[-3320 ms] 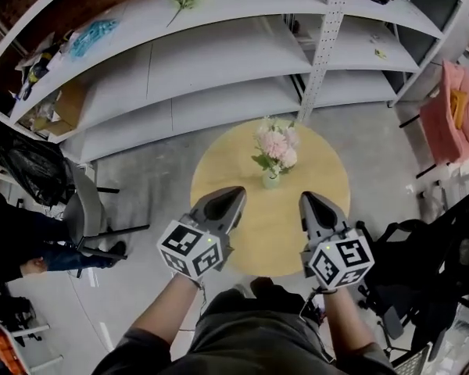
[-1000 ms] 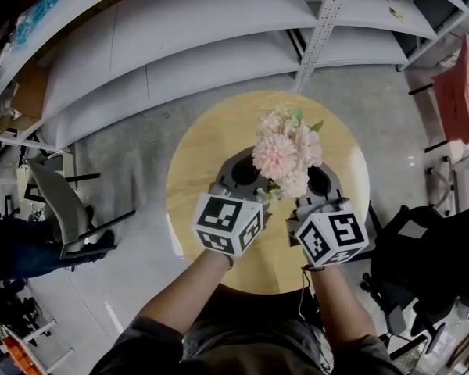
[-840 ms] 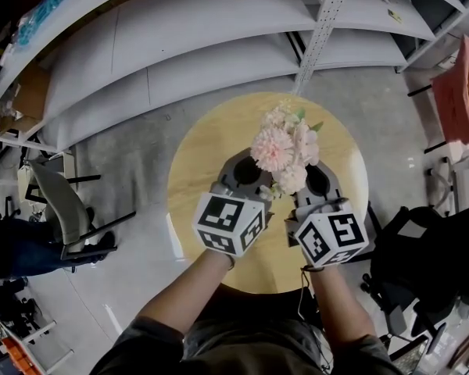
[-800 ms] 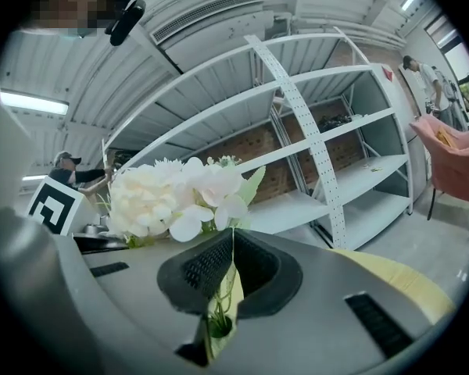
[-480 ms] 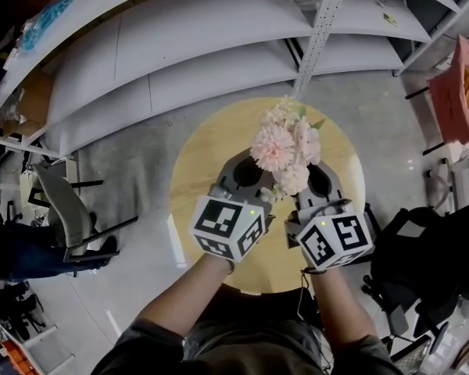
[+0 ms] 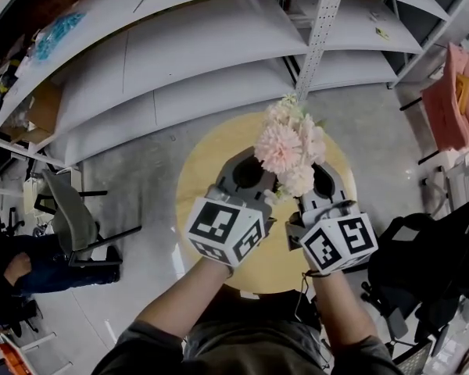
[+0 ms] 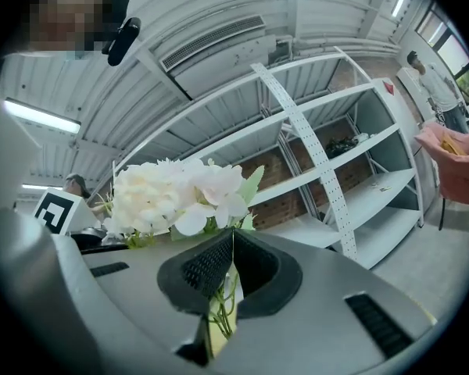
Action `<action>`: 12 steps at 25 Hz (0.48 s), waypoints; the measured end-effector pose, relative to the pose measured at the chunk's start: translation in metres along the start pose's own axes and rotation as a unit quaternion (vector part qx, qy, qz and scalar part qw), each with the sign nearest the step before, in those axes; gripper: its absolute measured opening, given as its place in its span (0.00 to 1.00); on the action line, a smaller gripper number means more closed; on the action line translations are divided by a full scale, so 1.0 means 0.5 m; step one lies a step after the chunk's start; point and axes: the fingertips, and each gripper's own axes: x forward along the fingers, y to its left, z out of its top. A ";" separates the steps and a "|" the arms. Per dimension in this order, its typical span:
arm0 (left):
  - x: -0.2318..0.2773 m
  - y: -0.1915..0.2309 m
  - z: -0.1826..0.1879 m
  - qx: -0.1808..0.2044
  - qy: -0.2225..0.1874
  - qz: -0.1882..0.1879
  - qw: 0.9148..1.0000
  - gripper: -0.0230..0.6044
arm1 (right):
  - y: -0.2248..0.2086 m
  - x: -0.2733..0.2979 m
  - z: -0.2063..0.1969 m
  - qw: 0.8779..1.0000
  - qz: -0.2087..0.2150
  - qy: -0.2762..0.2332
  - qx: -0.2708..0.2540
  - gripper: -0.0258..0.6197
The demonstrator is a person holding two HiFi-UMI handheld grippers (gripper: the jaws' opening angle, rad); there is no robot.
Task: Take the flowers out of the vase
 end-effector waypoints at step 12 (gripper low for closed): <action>-0.050 -0.095 0.171 0.026 -0.043 -0.018 0.999 0.05 | 0.082 -0.054 0.176 0.998 0.016 -0.047 -0.023 0.06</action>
